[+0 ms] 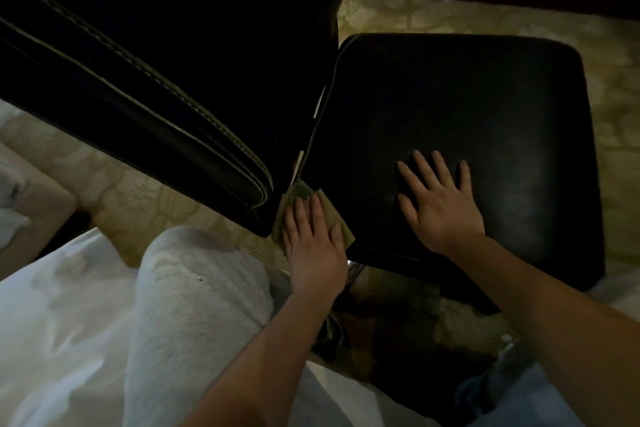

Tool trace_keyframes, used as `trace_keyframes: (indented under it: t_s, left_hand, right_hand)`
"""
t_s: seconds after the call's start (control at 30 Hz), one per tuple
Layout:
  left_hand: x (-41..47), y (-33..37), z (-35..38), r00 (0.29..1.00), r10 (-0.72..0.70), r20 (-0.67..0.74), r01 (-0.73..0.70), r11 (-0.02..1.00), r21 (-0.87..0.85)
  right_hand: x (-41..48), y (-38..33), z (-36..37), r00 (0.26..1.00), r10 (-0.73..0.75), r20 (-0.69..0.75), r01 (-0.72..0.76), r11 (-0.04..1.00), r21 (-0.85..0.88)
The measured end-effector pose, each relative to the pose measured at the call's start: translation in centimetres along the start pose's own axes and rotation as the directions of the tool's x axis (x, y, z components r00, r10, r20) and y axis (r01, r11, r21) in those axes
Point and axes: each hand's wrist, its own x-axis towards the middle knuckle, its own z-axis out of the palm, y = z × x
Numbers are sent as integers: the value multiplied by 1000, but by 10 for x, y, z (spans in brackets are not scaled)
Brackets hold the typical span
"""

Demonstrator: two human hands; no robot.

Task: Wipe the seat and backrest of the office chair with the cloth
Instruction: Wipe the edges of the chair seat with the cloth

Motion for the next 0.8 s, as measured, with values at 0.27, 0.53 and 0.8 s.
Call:
trace_keyframes:
  t_s: [0.27,0.53,0.8]
  left_hand:
    - [52,10,-16,999,-2,49,-2,997,74]
    - [47,7,-14,997,77,32,-80,987,139]
    - [48,10,-16,993,69,94,-81,988,131]
  right_hand:
    - [-1,-2,-1,1000,-8,7,9,1000,-8]
    - [4,-6,-7,1000,5,9,-5,1000,-6]
    - [31,-20,-9,994,-110,22,109,994,31]
